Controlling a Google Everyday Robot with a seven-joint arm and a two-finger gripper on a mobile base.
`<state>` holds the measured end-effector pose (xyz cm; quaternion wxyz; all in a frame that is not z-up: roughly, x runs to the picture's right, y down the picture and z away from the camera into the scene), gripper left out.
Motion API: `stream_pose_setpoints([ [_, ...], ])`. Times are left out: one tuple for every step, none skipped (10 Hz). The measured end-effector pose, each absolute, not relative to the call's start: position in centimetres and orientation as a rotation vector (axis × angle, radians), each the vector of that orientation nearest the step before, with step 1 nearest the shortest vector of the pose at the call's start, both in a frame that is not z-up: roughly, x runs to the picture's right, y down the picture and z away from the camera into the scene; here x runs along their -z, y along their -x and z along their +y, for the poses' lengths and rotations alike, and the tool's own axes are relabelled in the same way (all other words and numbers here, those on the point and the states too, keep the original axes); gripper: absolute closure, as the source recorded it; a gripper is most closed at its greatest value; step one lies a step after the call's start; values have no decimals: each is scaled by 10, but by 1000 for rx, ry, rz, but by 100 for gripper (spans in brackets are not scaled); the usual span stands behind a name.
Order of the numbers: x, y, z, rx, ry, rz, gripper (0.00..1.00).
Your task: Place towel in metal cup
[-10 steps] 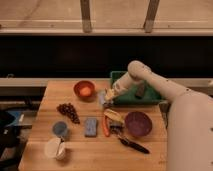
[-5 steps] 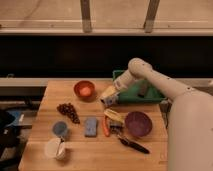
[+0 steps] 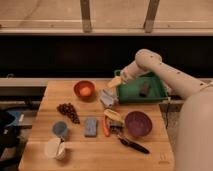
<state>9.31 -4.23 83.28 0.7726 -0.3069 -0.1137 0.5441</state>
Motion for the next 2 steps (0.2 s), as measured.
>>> stream_pose_setpoints([
  [-825, -103, -50, -1196, 601, -229, 23],
  [-821, -107, -55, -1203, 569, -222, 23],
])
